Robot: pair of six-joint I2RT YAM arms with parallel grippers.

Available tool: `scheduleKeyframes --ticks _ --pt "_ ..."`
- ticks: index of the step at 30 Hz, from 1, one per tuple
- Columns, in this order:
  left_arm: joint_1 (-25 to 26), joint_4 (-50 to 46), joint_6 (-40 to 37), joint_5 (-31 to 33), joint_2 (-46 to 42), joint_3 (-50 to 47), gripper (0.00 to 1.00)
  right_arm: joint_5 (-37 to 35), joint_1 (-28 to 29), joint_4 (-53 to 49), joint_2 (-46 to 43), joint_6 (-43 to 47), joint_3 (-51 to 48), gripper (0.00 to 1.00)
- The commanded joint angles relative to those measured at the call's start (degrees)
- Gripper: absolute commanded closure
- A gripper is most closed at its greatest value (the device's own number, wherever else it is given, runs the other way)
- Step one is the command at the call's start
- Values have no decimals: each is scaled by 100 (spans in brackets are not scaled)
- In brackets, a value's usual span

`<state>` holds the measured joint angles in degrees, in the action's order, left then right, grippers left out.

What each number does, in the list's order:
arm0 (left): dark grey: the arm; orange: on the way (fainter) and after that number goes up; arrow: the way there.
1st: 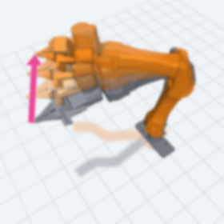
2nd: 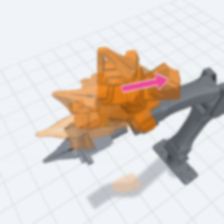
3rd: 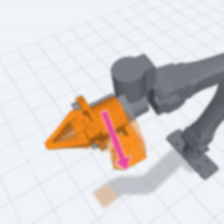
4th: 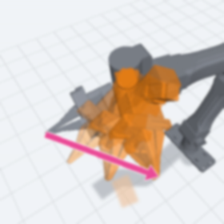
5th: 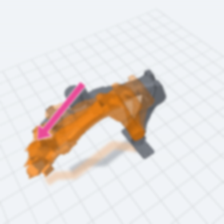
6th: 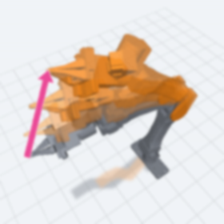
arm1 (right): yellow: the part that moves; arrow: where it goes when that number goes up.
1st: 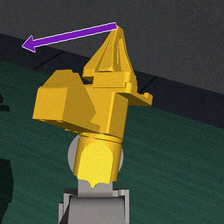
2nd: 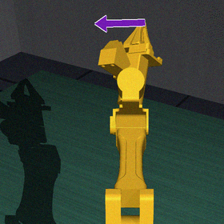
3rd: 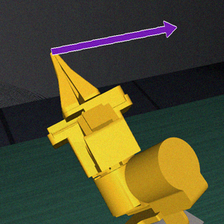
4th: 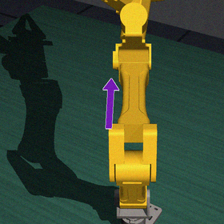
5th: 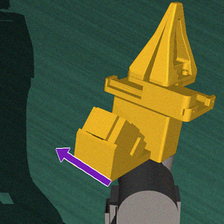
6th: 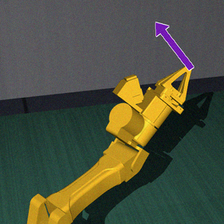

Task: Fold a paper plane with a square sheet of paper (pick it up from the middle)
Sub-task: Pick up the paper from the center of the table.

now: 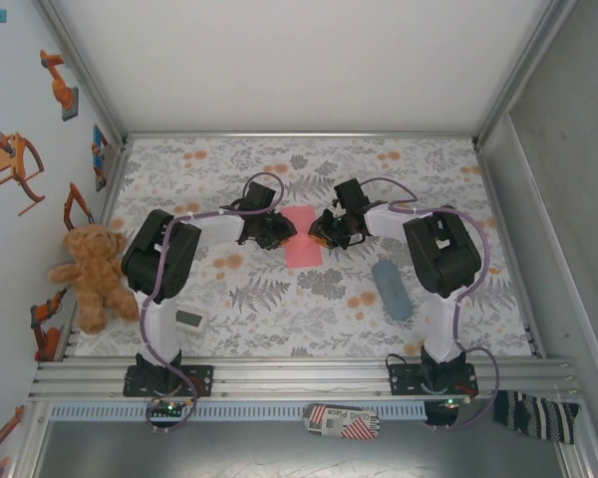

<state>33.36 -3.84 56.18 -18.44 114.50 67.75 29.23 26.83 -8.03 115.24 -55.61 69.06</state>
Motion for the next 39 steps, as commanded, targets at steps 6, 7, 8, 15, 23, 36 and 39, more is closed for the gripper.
scheduleKeyframes --ticks 6,7,8,15,23,36,39 --pt "3 -389 104 177 178 -240 74 170 77 214 170 -63 55 78" --pt "3 -396 104 187 178 -240 74 178 77 227 170 -56 49 79" --pt "3 -409 112 195 179 -236 74 187 77 248 172 -61 42 79" --pt "1 -459 130 239 162 -244 74 293 77 585 28 -72 -152 81" --pt "-6 -489 122 222 110 -184 74 438 85 935 -98 -71 -338 84" --pt "-197 -413 43 188 -699 -95 62 401 86 1303 -262 -14 -480 98" --pt "-374 -352 47 327 -1175 -334 56 375 84 1349 -393 106 -435 100"
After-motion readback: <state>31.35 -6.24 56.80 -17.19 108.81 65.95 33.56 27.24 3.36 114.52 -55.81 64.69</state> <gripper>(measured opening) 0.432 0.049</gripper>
